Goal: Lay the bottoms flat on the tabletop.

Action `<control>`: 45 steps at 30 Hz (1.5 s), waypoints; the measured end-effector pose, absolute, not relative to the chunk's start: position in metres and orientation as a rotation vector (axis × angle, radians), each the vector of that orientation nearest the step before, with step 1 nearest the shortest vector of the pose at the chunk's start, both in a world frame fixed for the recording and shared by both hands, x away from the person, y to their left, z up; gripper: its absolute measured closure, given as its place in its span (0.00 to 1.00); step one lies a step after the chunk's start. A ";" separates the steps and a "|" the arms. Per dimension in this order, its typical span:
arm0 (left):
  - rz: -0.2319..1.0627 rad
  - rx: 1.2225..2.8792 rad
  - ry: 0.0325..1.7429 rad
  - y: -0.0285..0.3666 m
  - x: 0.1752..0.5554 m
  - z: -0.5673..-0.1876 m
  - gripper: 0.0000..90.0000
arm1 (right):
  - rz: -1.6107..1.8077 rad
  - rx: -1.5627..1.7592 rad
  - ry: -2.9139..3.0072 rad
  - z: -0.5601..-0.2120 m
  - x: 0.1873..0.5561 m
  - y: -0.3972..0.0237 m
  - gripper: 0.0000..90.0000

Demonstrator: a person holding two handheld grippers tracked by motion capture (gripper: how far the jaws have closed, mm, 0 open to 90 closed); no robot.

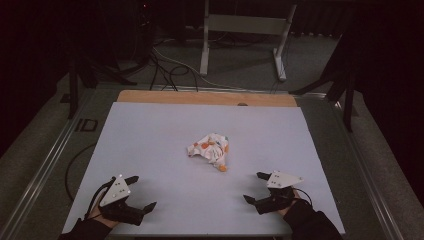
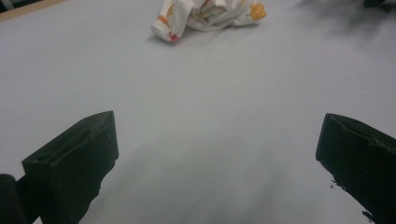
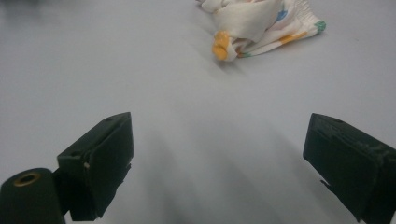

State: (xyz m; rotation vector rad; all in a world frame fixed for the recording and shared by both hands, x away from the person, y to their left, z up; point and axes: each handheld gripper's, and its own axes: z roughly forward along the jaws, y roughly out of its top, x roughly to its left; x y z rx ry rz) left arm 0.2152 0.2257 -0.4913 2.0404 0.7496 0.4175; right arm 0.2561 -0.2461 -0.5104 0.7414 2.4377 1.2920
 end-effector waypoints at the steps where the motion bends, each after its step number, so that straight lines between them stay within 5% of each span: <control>1: 0.412 2.041 0.740 0.225 0.215 -0.491 0.00 | 1.291 0.735 2.451 -0.511 0.256 -0.245 0.10; 26: 0.334 2.091 0.616 0.211 0.215 -0.483 0.00 | 1.234 0.687 2.541 -0.501 0.247 -0.234 0.10; 45: 0.309 2.065 0.578 0.211 0.223 -0.458 0.00 | 1.302 0.677 2.481 -0.462 0.241 -0.230 0.10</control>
